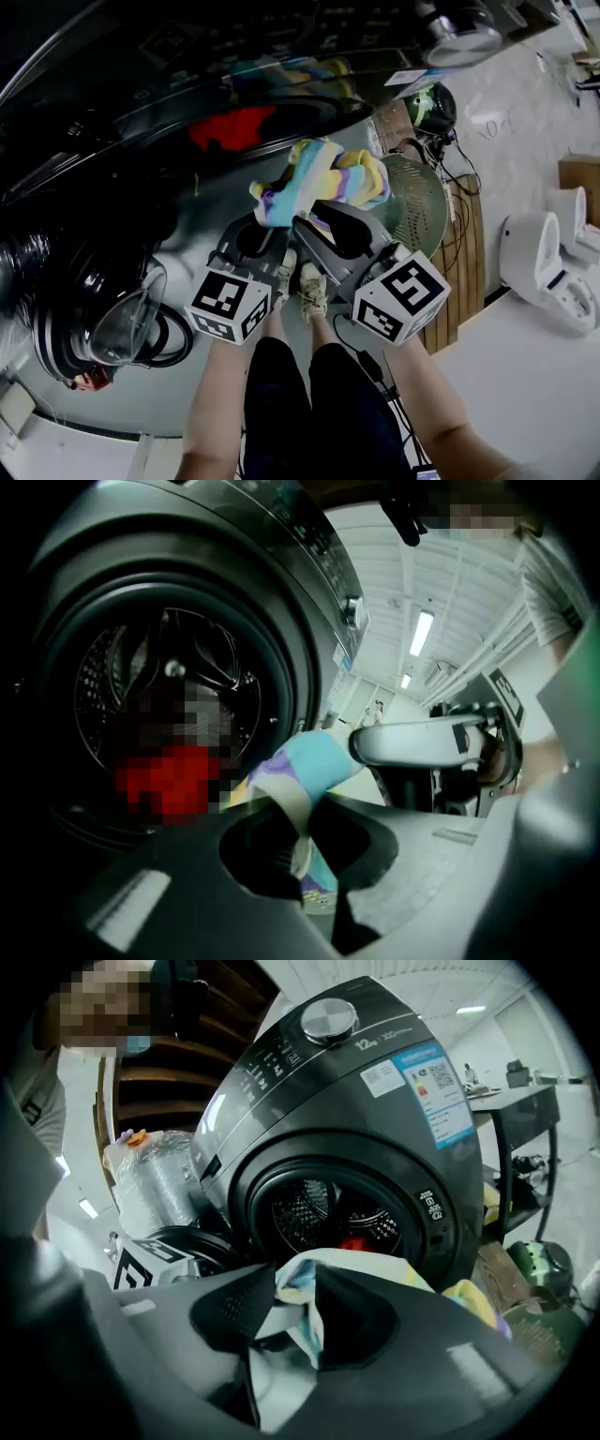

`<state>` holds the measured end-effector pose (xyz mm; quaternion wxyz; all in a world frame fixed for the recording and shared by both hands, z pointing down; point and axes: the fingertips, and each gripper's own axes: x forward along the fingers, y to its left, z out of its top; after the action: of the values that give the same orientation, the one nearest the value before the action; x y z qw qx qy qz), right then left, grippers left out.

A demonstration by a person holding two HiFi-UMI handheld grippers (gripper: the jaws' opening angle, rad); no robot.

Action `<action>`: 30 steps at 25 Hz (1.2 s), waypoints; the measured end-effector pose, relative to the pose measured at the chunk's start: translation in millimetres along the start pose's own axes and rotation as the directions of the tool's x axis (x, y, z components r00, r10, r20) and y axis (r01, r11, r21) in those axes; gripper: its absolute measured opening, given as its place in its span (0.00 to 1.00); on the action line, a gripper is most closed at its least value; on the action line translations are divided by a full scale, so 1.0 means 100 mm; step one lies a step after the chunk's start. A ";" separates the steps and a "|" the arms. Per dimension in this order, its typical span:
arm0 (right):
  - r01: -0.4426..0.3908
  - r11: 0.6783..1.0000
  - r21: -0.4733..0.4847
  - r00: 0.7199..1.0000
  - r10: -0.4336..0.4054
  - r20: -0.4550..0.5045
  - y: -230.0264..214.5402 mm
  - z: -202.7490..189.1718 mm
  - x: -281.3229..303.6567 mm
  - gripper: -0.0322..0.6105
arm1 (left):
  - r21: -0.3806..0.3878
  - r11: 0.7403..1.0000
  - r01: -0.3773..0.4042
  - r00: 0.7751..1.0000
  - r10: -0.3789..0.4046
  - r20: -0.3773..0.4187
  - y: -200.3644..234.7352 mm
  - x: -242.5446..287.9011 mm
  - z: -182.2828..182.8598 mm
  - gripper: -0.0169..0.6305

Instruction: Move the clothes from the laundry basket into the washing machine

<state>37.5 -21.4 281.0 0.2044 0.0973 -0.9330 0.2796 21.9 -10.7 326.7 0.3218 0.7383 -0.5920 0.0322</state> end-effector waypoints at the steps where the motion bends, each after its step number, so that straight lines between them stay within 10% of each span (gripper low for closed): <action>1: -0.007 1.000 -0.013 1.000 0.007 -0.014 0.01 -0.03 0.01 0.33 | -0.010 1.000 -0.012 1.000 0.012 0.018 0.06 -0.09 0.02 0.07; 6: -0.021 0.987 -0.158 0.987 -0.004 -0.158 -0.09 -0.32 0.08 0.66 | -0.013 0.998 -0.057 0.996 0.058 0.064 0.21 -0.43 0.12 0.07; 14: -0.107 0.924 -0.368 0.898 -0.069 -0.435 -0.17 -1.04 0.68 0.90 | -0.060 0.992 -0.108 0.984 0.116 0.136 0.38 -0.77 0.23 0.07; 23: -0.091 0.942 -0.322 0.880 -0.075 -0.469 -0.23 -1.30 1.28 0.20 | -0.143 0.976 -0.165 0.975 0.183 0.125 0.69 -0.80 -0.09 0.08; 30: 0.029 0.965 -0.261 0.947 -0.110 -0.301 -0.22 -0.99 1.45 0.16 | -0.265 0.931 -0.252 0.939 0.301 0.165 1.02 -0.89 -0.24 0.28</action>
<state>-53.9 5.9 430.2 0.3703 0.0577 -0.9127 0.1628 -87.7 68.4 351.9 0.3389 0.6020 -0.7197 -0.0698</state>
